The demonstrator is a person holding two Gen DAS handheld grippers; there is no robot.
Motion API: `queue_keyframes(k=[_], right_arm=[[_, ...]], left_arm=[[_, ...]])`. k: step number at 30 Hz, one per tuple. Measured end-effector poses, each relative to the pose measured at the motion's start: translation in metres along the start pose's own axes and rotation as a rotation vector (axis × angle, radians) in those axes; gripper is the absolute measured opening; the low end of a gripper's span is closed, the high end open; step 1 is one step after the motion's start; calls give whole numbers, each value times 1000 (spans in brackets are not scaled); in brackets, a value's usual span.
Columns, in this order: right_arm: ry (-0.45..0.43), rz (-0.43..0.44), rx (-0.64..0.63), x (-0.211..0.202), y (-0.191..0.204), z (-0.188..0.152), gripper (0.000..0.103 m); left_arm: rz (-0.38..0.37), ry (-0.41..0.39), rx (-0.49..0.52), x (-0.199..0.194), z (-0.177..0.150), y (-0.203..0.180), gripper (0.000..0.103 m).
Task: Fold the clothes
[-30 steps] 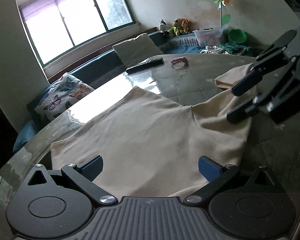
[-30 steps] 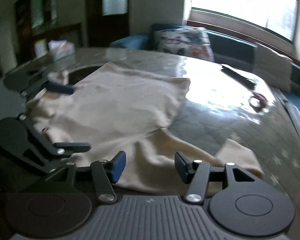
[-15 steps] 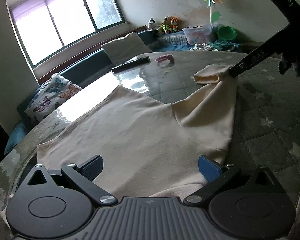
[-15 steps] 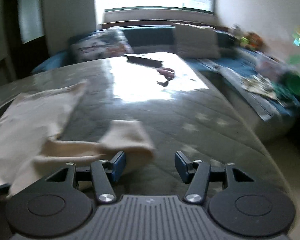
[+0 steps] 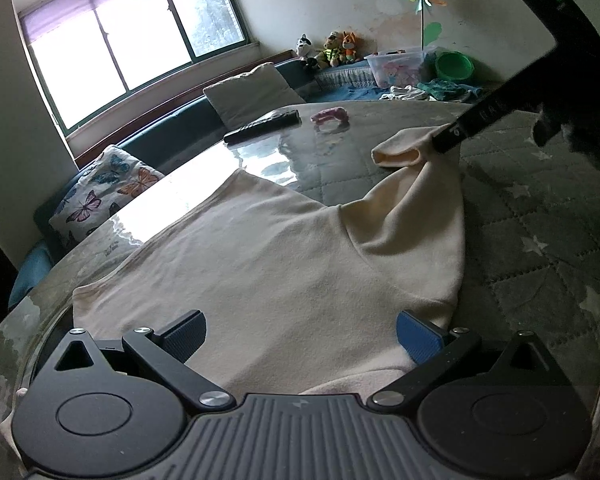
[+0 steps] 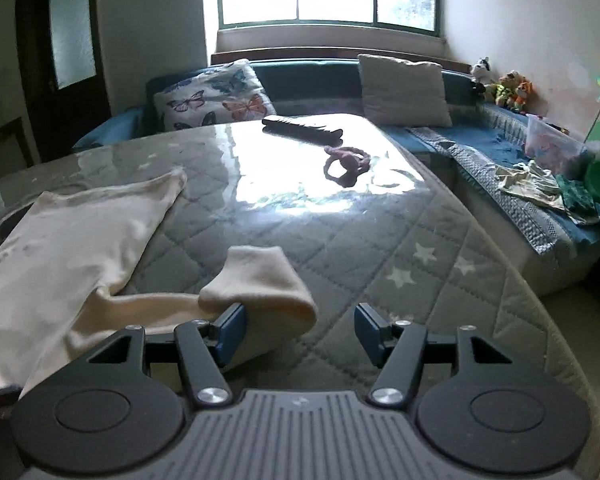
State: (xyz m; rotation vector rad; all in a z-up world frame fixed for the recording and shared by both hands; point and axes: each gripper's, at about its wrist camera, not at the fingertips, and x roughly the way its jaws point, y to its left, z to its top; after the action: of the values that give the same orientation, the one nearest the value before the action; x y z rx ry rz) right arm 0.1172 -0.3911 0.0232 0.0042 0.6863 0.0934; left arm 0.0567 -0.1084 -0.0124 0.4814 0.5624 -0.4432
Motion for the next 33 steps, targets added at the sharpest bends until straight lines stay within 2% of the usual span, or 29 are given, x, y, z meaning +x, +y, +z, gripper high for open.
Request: queue_keyframes(k=[5, 12, 17, 21, 23, 27, 31, 33], right_arm=[[6, 30, 5, -2, 0, 6, 64], [41, 48, -127, 11, 30, 2, 78], [16, -51, -138, 22, 23, 9, 79], [-38, -185, -53, 18, -5, 19, 79], [-38, -208, -4, 15, -19, 21, 79], [-27, -168, 62, 3, -33, 11, 79], [1, -120, 72, -4, -31, -5, 76], [13, -123, 63, -4, -30, -11, 74]], left_arm=[[-2, 1, -6, 1, 0, 0, 103], [-3, 1, -11, 1, -1, 0, 103], [-2, 1, -15, 1, -1, 0, 103], [-4, 0, -20, 1, -1, 0, 103], [-5, 0, -19, 0, -2, 0, 103], [-4, 2, -17, 1, -1, 1, 103], [3, 4, -14, 1, 1, 1, 103], [8, 5, -13, 1, 1, 1, 103]])
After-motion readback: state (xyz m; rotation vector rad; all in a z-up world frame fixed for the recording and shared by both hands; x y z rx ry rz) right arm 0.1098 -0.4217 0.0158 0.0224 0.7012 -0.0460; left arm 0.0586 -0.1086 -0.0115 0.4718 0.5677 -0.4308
